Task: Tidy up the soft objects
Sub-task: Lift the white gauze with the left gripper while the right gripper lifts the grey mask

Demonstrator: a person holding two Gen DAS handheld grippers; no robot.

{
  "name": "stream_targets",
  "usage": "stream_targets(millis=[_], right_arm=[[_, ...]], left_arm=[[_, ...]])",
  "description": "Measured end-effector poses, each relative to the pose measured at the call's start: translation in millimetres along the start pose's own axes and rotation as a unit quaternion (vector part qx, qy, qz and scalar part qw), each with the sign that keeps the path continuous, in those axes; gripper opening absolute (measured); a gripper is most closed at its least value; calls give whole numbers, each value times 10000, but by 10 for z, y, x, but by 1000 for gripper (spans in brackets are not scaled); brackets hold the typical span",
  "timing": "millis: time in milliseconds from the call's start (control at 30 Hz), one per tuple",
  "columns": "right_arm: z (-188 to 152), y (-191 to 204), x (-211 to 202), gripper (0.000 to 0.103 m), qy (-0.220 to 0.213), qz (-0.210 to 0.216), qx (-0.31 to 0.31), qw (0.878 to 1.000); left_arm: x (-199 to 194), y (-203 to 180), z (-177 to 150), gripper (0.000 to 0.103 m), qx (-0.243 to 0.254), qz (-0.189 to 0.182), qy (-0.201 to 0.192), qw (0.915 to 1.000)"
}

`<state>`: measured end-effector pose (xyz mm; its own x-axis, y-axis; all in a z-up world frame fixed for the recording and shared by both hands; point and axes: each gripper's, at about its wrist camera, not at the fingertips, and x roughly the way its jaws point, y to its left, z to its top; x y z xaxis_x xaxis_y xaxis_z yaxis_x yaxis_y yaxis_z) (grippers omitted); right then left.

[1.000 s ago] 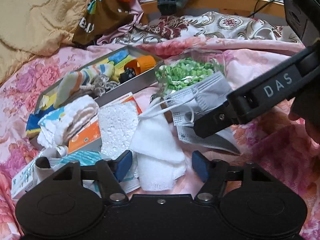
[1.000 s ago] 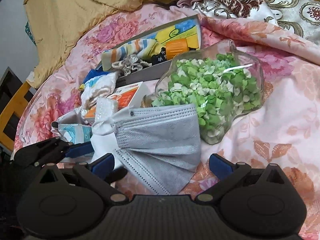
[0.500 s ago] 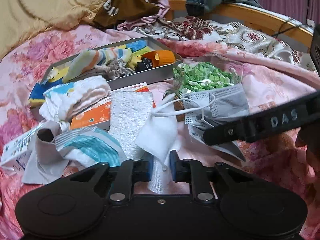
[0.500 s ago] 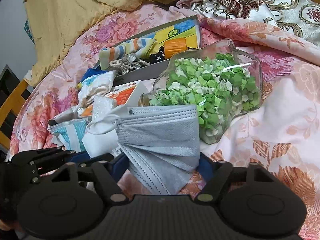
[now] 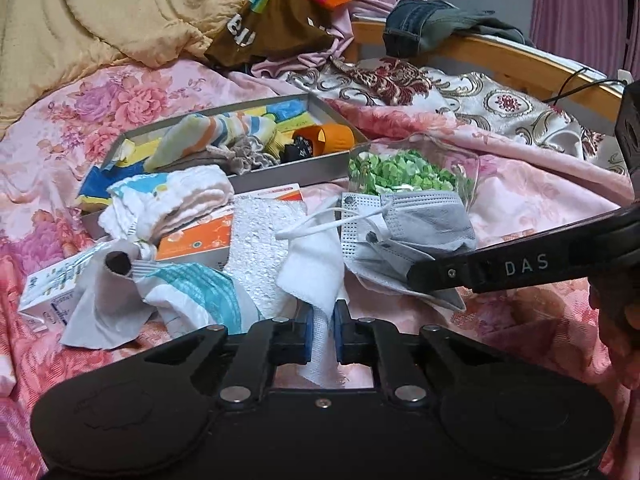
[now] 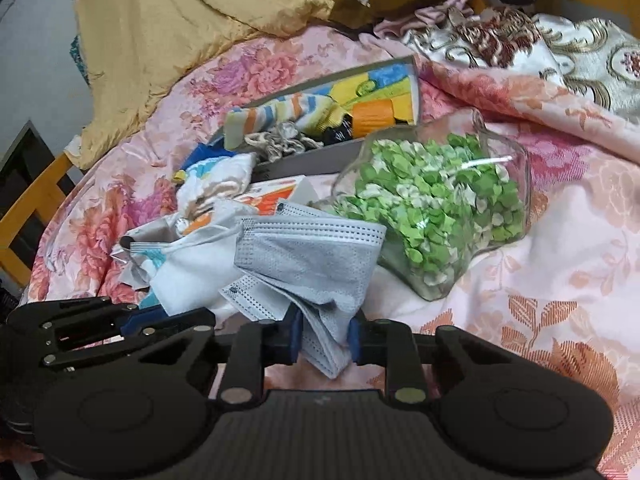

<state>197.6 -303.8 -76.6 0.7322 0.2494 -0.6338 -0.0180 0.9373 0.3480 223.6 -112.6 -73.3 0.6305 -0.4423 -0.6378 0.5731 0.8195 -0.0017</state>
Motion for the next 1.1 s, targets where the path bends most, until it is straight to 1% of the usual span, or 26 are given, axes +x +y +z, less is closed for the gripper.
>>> stream_targets(millis=[100,200,267,433,533,700,900,1100], right_arm=[[-3,65,-78,21,-217,10,-174,9996],[-6,103,-159,20,-453,62,-258,9986],[-9,123,-219,20,-648,15,-338,9973],[-4,157,-363,20,-1118,-89,-477,9925],[17,171,-412,20,-1345,-109,-557,9893],[83,204,-445,20,-1644,-166,-664,9840],[237,191,-398,20,-1942,-185,-597,9790],[531,164,-206,20,-2216,-271,-542,9733]], left_arm=[[-107,-8,6,10,23,53,-72,10000],[-222,-21,37,10,38,125,-184,9997],[-287,-19,62,10,27,211,-283,9994],[-440,7,138,10,-148,533,-558,9969],[-501,30,183,10,-244,609,-667,9956],[-577,23,278,10,-238,697,-893,9933],[-548,96,486,10,-374,798,-1186,9890],[-380,208,808,10,-469,905,-1413,9847]])
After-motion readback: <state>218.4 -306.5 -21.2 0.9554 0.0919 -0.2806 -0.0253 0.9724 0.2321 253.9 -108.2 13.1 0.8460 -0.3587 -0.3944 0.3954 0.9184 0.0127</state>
